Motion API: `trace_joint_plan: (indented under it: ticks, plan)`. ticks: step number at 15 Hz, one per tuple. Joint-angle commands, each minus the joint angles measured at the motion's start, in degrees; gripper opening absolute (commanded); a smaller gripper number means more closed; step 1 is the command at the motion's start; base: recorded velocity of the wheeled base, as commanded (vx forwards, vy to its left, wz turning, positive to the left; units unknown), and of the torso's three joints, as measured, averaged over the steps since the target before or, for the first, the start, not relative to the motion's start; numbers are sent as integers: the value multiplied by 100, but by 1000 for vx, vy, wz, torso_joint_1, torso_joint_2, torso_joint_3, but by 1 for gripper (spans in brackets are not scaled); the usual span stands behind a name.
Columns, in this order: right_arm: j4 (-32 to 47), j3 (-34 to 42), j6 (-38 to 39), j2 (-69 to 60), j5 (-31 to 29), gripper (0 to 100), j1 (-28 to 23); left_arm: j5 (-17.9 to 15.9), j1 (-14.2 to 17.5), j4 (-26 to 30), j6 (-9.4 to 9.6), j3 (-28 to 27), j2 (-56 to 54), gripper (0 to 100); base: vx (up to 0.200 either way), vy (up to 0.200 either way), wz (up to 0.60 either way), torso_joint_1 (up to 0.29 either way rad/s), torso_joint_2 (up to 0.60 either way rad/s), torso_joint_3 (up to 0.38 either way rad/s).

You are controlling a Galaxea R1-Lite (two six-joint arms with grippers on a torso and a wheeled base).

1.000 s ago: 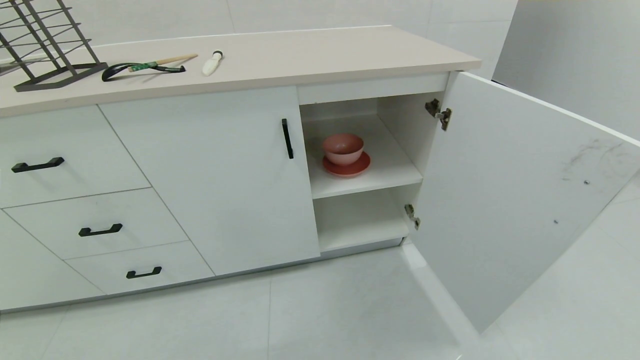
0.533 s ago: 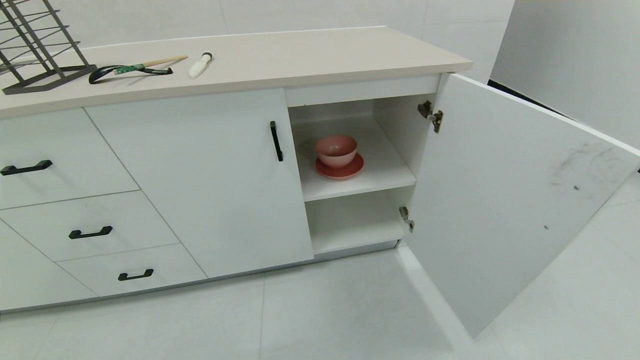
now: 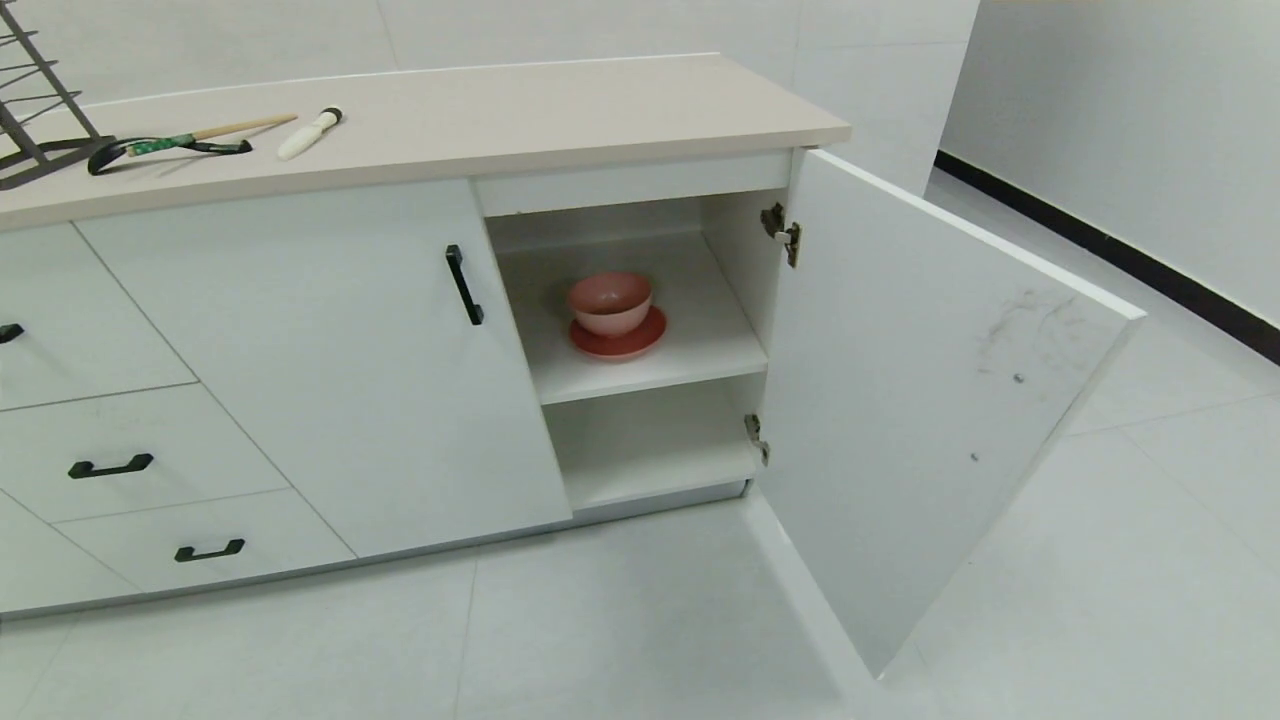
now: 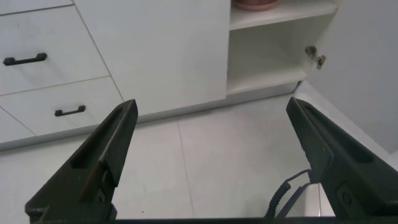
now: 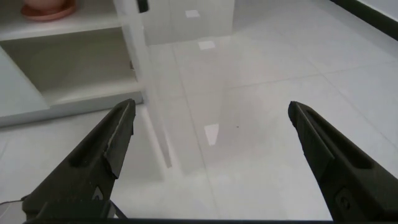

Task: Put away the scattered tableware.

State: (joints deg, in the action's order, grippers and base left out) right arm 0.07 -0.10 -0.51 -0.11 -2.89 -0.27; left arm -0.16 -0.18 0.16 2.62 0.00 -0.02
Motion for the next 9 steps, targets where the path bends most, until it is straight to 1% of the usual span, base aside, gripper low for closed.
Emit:
trace_joint_plan:
  ticks: [1, 8, 9]
  plan:
    - [1, 1, -2, 20, -1, 100, 0, -2, 1, 2, 2, 0, 2, 100, 0, 0, 0, 0, 0, 0]
    - [1, 1, -2, 20, -10, 100, 0, 7, 1, 2, 2, 0, 2, 100, 0, 0, 0, 0, 0, 0]
    - [1, 1, -2, 20, -10, 100, 0, -2, 1, 2, -7, 0, 2, 100, -200, 0, 0, 7, 2, 7]
